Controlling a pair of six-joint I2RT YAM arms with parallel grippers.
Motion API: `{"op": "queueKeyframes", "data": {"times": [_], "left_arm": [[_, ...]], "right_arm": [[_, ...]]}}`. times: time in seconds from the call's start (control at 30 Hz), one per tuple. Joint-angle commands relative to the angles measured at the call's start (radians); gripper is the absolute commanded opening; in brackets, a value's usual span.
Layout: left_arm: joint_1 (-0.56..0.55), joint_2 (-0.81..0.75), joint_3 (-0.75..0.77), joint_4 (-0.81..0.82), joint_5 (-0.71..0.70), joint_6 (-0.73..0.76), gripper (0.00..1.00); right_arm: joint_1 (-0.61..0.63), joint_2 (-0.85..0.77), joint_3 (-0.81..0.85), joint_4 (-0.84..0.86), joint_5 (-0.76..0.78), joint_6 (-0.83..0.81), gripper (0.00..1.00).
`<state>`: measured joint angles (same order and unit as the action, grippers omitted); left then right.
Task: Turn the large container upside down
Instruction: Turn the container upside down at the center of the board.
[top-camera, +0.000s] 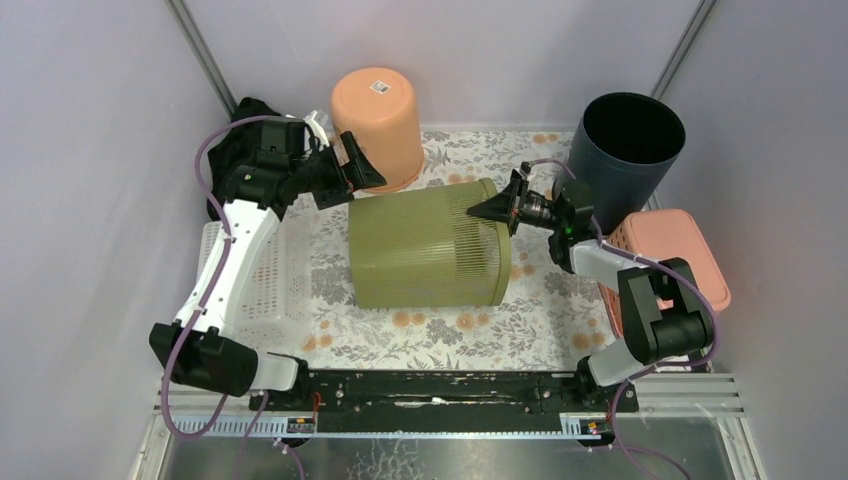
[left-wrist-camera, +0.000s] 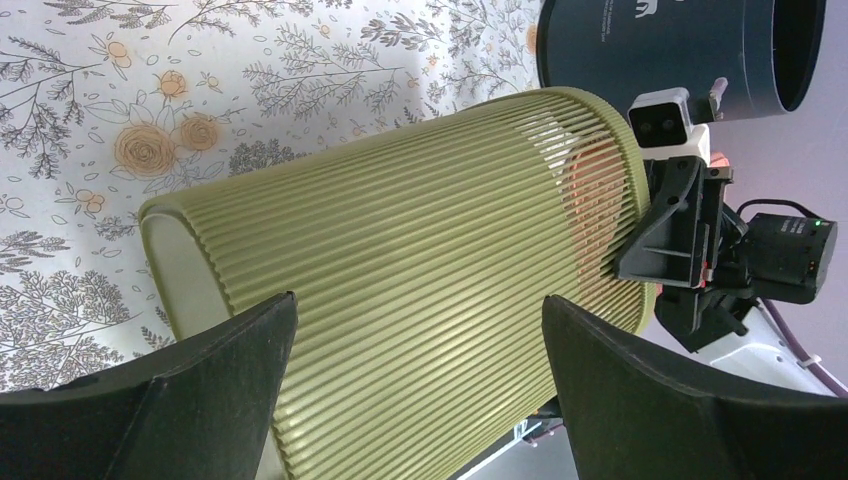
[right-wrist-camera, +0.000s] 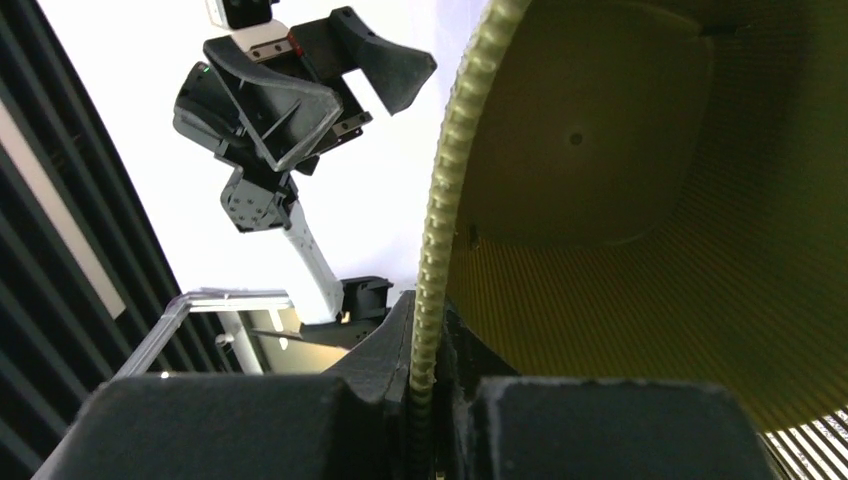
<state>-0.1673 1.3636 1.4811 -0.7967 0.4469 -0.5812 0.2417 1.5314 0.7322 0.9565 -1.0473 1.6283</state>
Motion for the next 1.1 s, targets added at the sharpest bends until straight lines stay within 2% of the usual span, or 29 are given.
{"op": "queueKeyframes", "data": {"times": [0.0,0.2,0.3,0.47,0.67,0.73,0.97,1.07], "left_arm": [[0.006,-0.016,-0.007,0.064,0.033,0.017,1.0],[0.006,-0.087,-0.047,0.06,0.031,0.023,1.0],[0.006,-0.147,-0.053,0.062,0.046,0.004,1.0],[0.006,-0.231,-0.064,0.055,0.105,-0.025,1.0],[0.006,-0.318,-0.162,0.111,0.144,-0.073,1.0],[0.006,-0.339,-0.182,0.118,0.142,-0.081,1.0],[0.006,-0.38,-0.142,0.067,0.129,-0.07,1.0],[0.006,-0.388,-0.126,0.048,0.124,-0.066,1.0]], "right_arm": [[-0.005,-0.019,-0.022,0.36,-0.052,0.151,0.0],[-0.005,-0.064,-0.092,0.354,-0.046,0.141,0.0],[-0.005,-0.121,-0.118,0.293,-0.058,0.104,0.0],[-0.004,-0.257,-0.134,0.072,-0.053,-0.05,0.0],[-0.005,-0.394,-0.069,-0.354,-0.039,-0.319,0.0],[-0.005,-0.417,-0.051,-0.434,-0.032,-0.359,0.0],[-0.005,-0.447,-0.077,-0.293,-0.035,-0.239,0.0],[-0.005,-0.428,-0.106,-0.14,-0.036,-0.136,0.0]]}}
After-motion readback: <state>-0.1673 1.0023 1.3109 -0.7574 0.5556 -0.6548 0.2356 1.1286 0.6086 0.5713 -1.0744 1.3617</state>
